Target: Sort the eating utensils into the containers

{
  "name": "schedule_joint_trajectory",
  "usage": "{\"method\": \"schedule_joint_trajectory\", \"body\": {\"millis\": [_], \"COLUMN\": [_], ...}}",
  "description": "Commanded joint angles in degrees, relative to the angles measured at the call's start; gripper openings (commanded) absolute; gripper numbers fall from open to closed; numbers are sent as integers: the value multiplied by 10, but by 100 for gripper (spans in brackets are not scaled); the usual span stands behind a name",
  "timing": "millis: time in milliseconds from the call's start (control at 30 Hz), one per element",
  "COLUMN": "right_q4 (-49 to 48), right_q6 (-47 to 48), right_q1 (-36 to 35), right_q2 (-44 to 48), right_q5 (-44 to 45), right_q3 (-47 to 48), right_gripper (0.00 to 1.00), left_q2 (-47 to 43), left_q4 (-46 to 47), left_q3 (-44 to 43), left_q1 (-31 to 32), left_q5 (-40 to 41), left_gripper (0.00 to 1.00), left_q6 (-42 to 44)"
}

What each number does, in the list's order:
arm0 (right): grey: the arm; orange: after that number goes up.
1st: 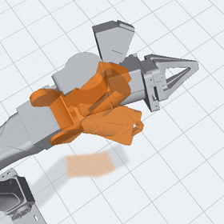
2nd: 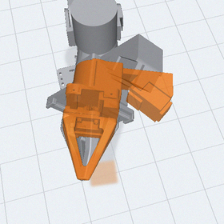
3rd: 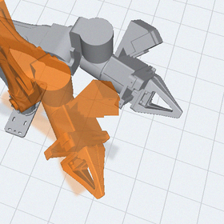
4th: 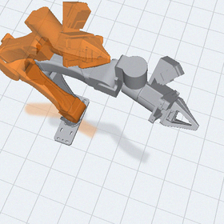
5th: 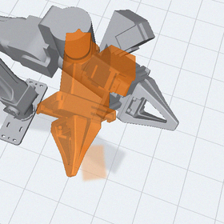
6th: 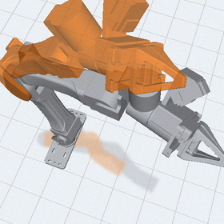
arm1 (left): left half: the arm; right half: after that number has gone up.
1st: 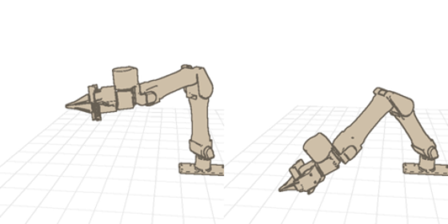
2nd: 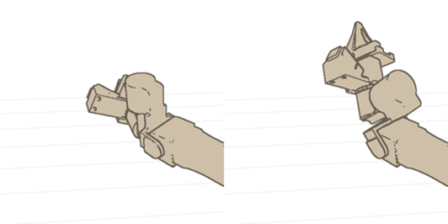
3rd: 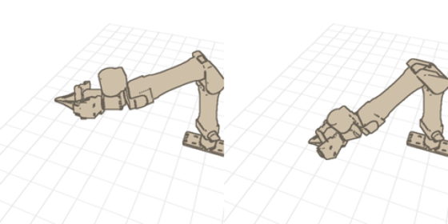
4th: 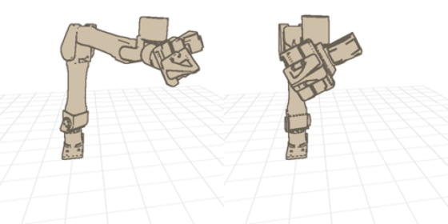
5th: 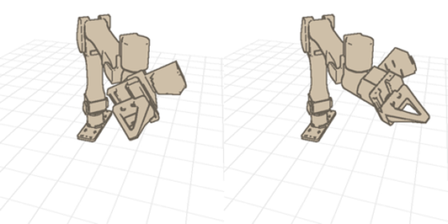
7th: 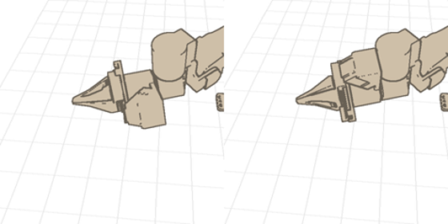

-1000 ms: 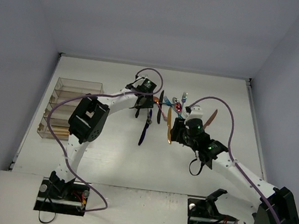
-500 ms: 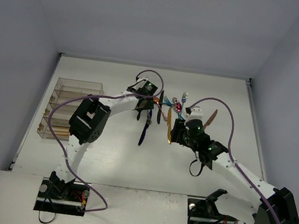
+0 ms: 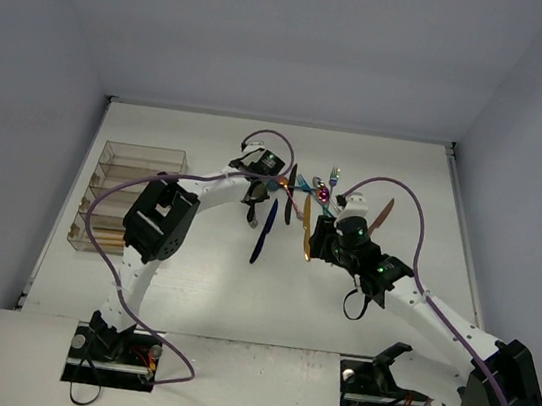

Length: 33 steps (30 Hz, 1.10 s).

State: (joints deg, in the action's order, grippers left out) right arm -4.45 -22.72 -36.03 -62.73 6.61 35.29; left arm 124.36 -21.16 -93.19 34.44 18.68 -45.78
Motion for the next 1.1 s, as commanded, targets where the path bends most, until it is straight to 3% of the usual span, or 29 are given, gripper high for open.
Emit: {"method": "schedule_joint_trajectory", "body": {"millis": [0, 233, 400, 733, 933, 1067], "right_q4": [-16, -16, -17, -20, -23, -26], "right_q6": [-4, 2, 9, 27, 29, 29], "right_q1": [3, 3, 3, 4, 4, 4], "right_q2": [-2, 1, -2, -5, -6, -1], "right_q5": [2, 2, 4, 5, 2, 2], "right_q3": [6, 8, 9, 6, 5, -2], "right_gripper": [50, 50, 50, 50, 50, 50], "left_q2": [-83, -201, -313, -502, -519, -509], "left_q4": [-8, 0, -69, -91, -100, -100], "left_q3": [23, 57, 94, 288, 337, 351], "left_q1": [-6, -9, -20, -178, -272, -300], "left_q5": [22, 32, 115, 113, 94, 100], "left_gripper": [0, 0, 0, 0, 0, 0], "left_q6": [-3, -21, -101, -266, -336, -367]}}
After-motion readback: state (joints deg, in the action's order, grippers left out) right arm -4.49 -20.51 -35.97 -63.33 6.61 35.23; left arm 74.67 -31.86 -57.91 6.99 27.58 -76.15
